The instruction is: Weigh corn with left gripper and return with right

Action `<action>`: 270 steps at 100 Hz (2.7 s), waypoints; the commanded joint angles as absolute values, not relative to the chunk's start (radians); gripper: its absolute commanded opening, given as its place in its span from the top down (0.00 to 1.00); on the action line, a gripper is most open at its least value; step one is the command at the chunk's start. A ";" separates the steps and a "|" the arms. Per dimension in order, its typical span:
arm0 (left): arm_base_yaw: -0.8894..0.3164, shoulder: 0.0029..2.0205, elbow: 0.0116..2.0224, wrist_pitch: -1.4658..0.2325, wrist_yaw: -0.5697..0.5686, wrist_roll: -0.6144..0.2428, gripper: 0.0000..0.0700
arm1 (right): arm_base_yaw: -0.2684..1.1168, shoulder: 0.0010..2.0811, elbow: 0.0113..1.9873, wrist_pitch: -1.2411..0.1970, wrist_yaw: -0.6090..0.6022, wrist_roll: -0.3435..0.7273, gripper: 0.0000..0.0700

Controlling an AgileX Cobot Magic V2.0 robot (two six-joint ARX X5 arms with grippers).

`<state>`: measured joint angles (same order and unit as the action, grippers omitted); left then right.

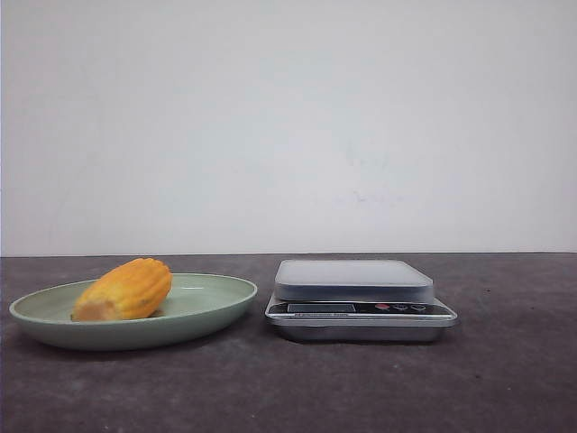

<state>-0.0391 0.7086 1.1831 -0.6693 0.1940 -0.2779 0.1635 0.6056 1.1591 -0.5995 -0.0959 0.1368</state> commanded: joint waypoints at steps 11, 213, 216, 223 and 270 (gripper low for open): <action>-0.039 0.746 1.287 -0.704 0.279 -0.262 0.31 | 0.168 0.614 1.184 -0.608 -0.143 0.130 0.09; -0.413 1.618 1.303 -0.759 0.384 -0.247 1.00 | 0.168 0.645 1.184 -1.018 -0.101 0.149 0.00; -0.413 1.576 1.303 -0.745 0.389 -0.255 1.00 | 0.168 0.645 1.184 -1.018 -0.101 0.149 0.00; -0.413 1.464 1.303 -0.712 0.393 -0.287 1.00 | 0.168 0.645 1.184 -1.018 -0.101 0.149 0.00; -0.414 1.007 1.303 -0.658 0.356 -0.334 1.00 | 0.168 0.645 1.184 -1.019 -0.104 0.148 0.00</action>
